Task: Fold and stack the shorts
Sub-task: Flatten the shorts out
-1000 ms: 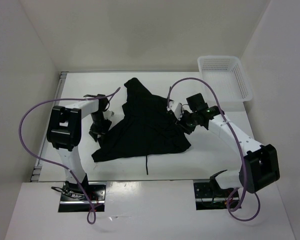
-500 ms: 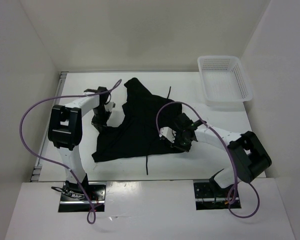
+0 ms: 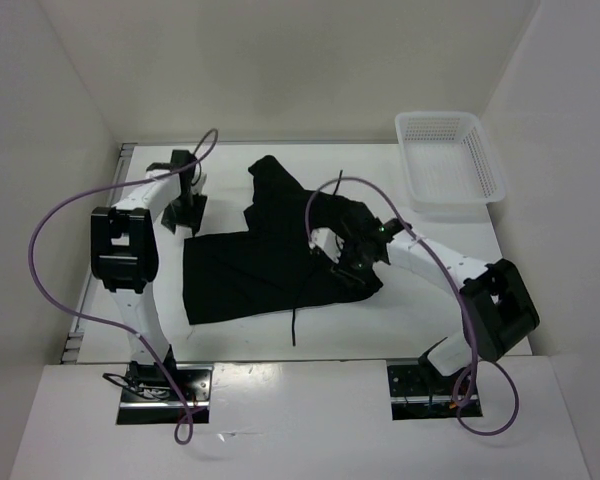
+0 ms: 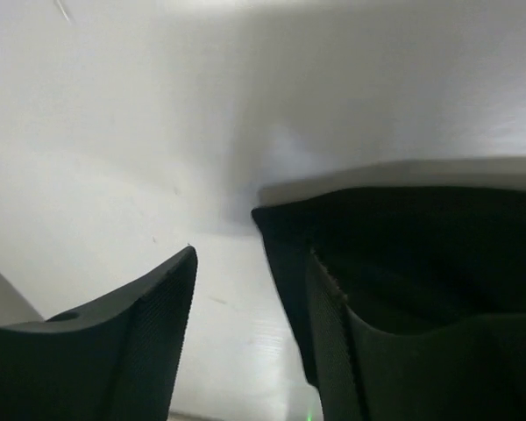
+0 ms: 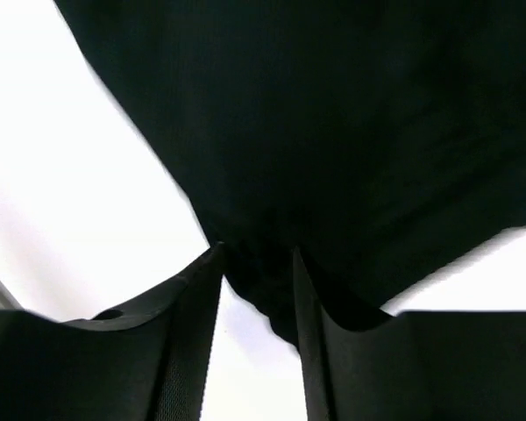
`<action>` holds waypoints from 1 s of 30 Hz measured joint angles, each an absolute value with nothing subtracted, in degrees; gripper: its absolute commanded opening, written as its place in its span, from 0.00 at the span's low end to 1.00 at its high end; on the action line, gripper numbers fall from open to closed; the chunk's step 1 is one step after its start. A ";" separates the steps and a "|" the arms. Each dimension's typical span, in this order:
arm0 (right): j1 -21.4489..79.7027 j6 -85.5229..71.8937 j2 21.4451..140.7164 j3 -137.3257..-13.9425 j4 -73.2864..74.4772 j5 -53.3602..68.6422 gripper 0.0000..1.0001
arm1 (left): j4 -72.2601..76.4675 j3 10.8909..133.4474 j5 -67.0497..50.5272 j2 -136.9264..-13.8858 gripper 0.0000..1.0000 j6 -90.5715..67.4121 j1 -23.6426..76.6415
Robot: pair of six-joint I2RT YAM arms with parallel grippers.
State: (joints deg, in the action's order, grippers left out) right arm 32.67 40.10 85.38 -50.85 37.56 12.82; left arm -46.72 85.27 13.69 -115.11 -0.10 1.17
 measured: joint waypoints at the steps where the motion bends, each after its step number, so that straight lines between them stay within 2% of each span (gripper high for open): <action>1: 32.67 39.31 85.52 -53.89 38.72 13.80 0.44 | -46.74 87.48 12.29 -115.11 0.64 -0.10 1.28; 7: 31.97 29.65 85.73 -72.44 34.57 20.08 0.47 | -43.44 104.40 1.08 -115.55 0.66 -0.21 5.93; 11: 28.12 21.23 89.91 -76.34 26.96 22.31 0.51 | -43.27 110.69 -5.13 -121.60 0.66 -0.19 10.35; 18: 16.19 12.88 107.46 -80.40 20.01 19.07 0.52 | -46.46 115.31 -12.12 -134.80 0.66 -0.19 12.05; 21: 13.19 12.64 112.33 -82.17 19.25 17.26 0.52 | -45.63 118.76 -14.26 -135.04 0.58 -0.23 11.92; 22: 12.88 12.62 113.08 -82.35 18.92 16.84 0.52 | -45.50 119.37 -14.72 -135.24 0.50 -0.21 11.88; 25: 12.88 12.58 114.43 -82.89 18.31 16.36 0.54 | -45.08 119.57 -15.38 -135.68 0.35 -0.36 11.94; 26: 12.88 12.51 114.63 -82.89 18.00 16.38 0.54 | -44.80 119.02 -15.40 -135.74 0.24 -0.25 11.94; 29: 12.97 12.38 115.13 -82.89 17.32 16.25 0.54 | -44.91 116.29 -15.27 -135.74 0.19 -0.27 11.94; 30: 12.97 12.25 115.28 -82.89 16.99 15.90 0.54 | -44.82 115.11 -15.29 -135.74 0.15 -0.23 11.94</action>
State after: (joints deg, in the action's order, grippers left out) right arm 12.97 12.25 115.28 -82.89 16.99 15.90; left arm -44.82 115.11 -15.29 -135.74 -0.23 11.94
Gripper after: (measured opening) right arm 0.543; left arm 0.199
